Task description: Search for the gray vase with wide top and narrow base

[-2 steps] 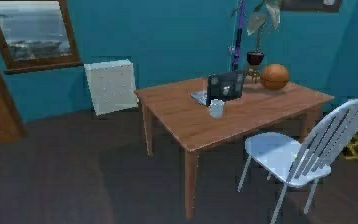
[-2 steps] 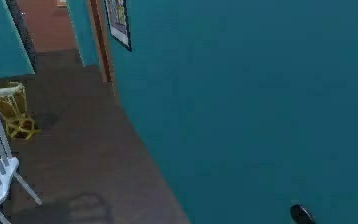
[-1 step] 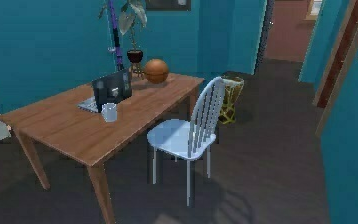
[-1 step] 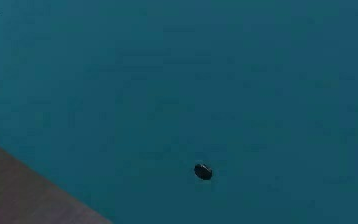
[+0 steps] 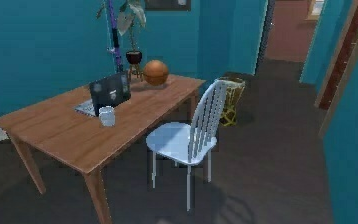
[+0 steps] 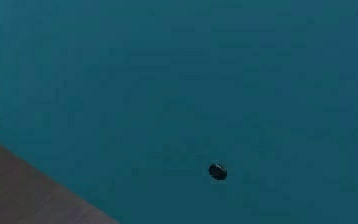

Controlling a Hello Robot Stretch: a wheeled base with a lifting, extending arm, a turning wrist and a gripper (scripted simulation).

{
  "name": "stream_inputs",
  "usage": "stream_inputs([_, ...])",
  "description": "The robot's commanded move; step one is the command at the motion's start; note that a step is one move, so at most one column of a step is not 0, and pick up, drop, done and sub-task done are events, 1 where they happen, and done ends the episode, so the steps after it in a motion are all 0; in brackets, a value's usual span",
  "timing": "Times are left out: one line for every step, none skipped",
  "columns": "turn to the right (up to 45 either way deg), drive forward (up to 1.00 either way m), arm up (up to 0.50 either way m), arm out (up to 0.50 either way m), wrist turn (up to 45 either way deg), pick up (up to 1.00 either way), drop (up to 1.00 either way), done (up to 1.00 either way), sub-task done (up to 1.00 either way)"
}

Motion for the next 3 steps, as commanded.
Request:
stream_inputs([-45.0, 0.0, 0.0, 0.0, 0.0, 0.0, 0.0, 0.0, 0.0])
stream_inputs([-27.0, 0.0, 0.0, 0.0, 0.0, 0.0, 0.0, 0.0, 0.0])
stream_inputs([0.0, 0.85, 0.0, 0.0, 0.0, 0.0, 0.0, 0.0, 0.0])
